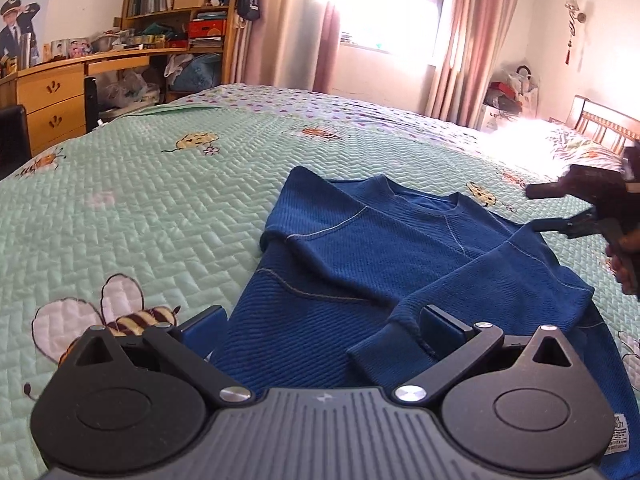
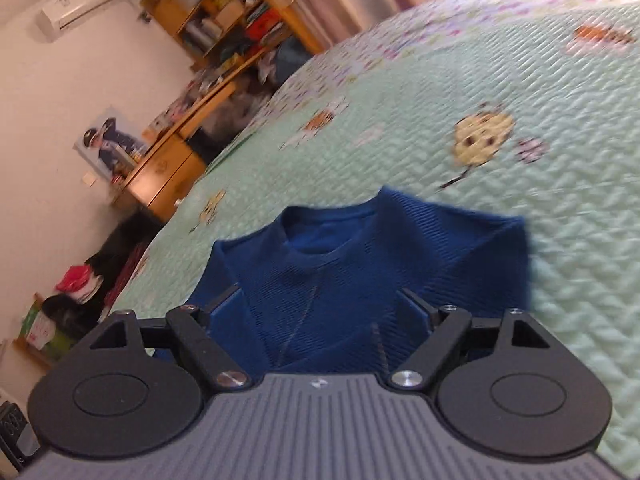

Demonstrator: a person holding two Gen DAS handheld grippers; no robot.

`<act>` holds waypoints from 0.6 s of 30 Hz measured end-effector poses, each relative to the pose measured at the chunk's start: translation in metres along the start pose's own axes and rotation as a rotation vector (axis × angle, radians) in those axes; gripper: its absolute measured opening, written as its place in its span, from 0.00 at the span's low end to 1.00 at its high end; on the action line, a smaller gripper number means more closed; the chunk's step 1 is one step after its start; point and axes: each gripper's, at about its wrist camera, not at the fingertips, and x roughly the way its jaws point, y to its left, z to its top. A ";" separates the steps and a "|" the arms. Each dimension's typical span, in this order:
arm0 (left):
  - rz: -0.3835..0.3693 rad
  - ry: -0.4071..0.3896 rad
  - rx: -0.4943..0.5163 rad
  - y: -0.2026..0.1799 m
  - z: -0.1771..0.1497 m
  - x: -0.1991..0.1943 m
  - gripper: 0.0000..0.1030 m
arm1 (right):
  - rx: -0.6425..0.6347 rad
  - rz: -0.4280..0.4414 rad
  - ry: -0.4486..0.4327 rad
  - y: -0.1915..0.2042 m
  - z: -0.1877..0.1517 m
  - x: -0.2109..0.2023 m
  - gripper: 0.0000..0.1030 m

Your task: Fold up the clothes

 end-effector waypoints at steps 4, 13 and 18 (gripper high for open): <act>0.019 -0.018 -0.024 0.014 0.022 0.005 0.99 | 0.068 -0.234 -0.033 -0.038 0.001 0.011 0.70; -0.194 0.093 -0.416 0.066 0.059 0.046 0.99 | 0.329 0.076 -0.285 -0.027 -0.065 -0.041 0.83; -0.281 0.053 -0.482 0.060 0.083 0.062 0.99 | 0.376 0.204 -0.366 -0.016 -0.105 -0.060 0.83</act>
